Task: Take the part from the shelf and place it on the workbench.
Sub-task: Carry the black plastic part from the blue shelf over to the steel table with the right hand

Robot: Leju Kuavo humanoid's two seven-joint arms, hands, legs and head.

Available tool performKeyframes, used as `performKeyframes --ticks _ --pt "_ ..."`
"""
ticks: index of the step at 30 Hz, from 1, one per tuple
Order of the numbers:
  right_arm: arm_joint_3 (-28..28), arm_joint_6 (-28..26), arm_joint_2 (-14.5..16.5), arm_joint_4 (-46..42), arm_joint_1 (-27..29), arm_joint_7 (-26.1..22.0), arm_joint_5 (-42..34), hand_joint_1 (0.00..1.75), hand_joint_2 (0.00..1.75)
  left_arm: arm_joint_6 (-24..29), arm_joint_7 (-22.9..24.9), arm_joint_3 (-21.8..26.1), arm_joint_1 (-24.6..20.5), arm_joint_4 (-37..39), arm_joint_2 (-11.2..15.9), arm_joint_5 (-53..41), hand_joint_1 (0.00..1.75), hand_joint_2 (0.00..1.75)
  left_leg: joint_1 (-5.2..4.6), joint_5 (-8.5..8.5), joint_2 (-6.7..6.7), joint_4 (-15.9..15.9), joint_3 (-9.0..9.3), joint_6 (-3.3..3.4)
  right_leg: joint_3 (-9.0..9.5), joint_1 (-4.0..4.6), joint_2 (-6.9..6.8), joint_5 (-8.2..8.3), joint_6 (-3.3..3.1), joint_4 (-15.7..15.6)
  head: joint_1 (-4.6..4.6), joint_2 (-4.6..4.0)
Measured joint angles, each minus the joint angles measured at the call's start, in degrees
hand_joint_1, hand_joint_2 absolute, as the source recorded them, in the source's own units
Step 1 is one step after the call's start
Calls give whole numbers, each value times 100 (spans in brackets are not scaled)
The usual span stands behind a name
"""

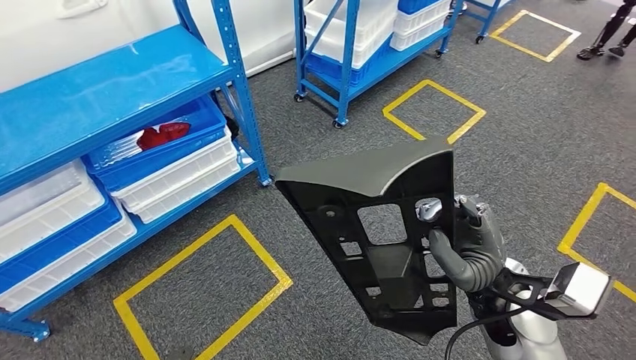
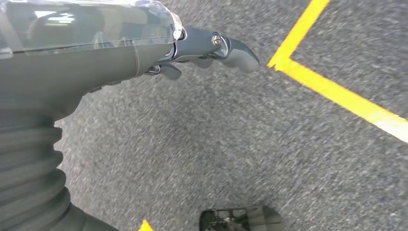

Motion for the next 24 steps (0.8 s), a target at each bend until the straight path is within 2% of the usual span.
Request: performKeyframes --ticks 1,2,3,5,6,7,9,10,11,12,13,14,15,17,18,20,21,23,24 --pt "1 0 2 -4 -2 1 1 175 175 9 -4 1 -1 0 5 4 0 175 15 140 -115 -370 153 17 -8 5 62 -8 23 25 1 0" --pt "1 -1 4 -13 -2 3 4 175 175 18 -9 2 -1 0 9 11 0 175 25 207 -211 -606 254 33 -28 6 116 -10 54 43 1 0" --pt "-1 -1 7 -26 -1 7 7 175 175 27 -13 5 0 0 10 22 0 175 25 207 -272 -712 297 54 -54 4 167 -4 92 53 0 0" --pt "-6 -5 10 -62 5 21 9 175 175 39 -17 17 -3 0 8 42 0 175 19 216 -206 -748 312 110 -95 -12 255 18 174 49 -1 0" --pt "-17 -8 12 -83 7 28 5 175 175 42 -18 24 -5 0 8 48 0 175 21 233 -154 -770 321 148 -114 -14 208 -2 208 78 0 0" --pt "-31 -11 14 -101 3 36 2 175 175 45 -18 31 -5 0 9 46 0 175 26 250 -97 -794 331 184 -170 -13 95 -80 239 197 1 0" --pt "-55 -13 16 -125 0 51 -4 175 175 49 -17 42 8 0 12 44 0 175 20 258 25 -815 342 230 -460 -15 -209 -415 291 815 2 0" --pt "-59 -12 17 -129 5 58 -4 175 175 50 -17 47 21 0 12 43 0 175 11 253 88 -814 339 243 -663 -25 -294 -598 314 1233 2 0" --pt "-60 -11 19 -130 17 64 -4 175 175 50 -15 51 33 0 12 42 0 175 2 247 155 -812 338 248 -830 -35 -329 -711 329 1570 2 1" --pt "-62 -11 20 -130 28 68 -4 175 175 50 -13 53 40 0 12 42 0 175 -3 242 218 -810 338 249 -902 -40 -343 -718 336 1716 2 1" --pt "-65 -14 20 -131 36 69 -4 175 175 47 -10 54 41 0 12 37 0 175 -7 235 279 -808 342 247 -854 -41 -356 -619 333 1629 2 1" --pt "-72 -20 21 -137 41 72 0 175 175 41 -3 55 38 0 11 25 0 175 -11 225 335 -807 352 240 -681 -37 -389 -438 319 1307 2 1" --pt "-81 -32 21 -151 46 73 10 175 175 33 4 54 33 0 11 9 0 175 -17 213 385 -807 367 231 -440 -23 -477 -259 289 857 2 0" --pt "-99 -65 28 -201 68 73 43 175 175 12 15 53 26 -1 11 -28 0 175 -46 186 467 -803 391 192 -81 34 -658 -60 206 177 2 1" --pt "-108 -84 35 -232 92 71 67 175 175 -1 13 52 24 -1 12 -41 0 175 -55 175 505 -802 399 166 -20 62 -701 -50 169 45 2 1" --pt "-128 -107 54 -280 151 63 104 175 175 -22 -8 50 4 -2 13 -59 0 175 -63 162 587 -810 416 105 -34 80 -616 -42 108 20 1 1" --pt "-139 -110 70 -299 173 58 119 175 175 -29 -23 48 -15 -2 15 -60 0 175 -57 132 578 -775 410 63 -29 69 -569 -27 78 -2 1 0" --pt "-148 -102 122 -323 161 46 137 175 175 -39 -44 46 -57 -7 26 -56 0 175 -49 -79 394 -456 304 1 -8 29 -476 6 10 -54 0 1" --pt "-149 -87 162 -331 141 52 142 175 175 -47 -46 46 -69 -9 34 -44 0 175 -38 -267 262 -124 169 -16 -1 17 -428 14 -12 -64 0 1"
